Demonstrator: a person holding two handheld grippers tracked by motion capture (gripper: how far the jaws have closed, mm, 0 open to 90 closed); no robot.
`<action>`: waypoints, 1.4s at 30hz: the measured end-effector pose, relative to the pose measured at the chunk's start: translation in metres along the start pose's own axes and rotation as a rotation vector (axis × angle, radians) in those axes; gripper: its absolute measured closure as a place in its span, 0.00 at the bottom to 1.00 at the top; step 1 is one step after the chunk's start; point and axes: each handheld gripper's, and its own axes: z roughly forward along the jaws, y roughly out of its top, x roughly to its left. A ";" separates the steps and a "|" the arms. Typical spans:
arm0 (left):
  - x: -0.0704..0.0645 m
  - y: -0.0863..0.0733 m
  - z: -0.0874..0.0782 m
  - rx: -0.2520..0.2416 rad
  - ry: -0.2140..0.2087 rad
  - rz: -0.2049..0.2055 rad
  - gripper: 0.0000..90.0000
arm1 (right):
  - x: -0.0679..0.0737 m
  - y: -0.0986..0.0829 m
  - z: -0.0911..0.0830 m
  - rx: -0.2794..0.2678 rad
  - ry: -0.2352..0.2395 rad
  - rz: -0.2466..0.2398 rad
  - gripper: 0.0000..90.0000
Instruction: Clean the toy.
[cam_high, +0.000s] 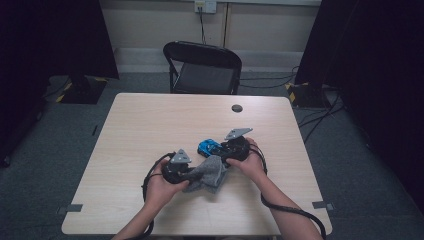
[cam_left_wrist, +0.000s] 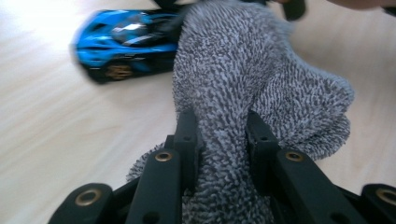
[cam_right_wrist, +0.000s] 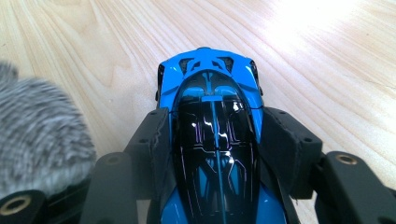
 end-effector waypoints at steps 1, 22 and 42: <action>0.000 0.000 0.000 0.000 0.000 0.000 0.79 | 0.000 0.000 0.000 0.000 0.000 0.000 0.48; -0.010 0.016 0.046 0.030 -0.051 0.013 0.79 | 0.000 -0.001 0.000 -0.005 0.001 -0.005 0.48; 0.022 0.018 0.044 0.023 0.074 -0.052 0.79 | 0.000 -0.002 -0.001 -0.009 0.000 -0.005 0.48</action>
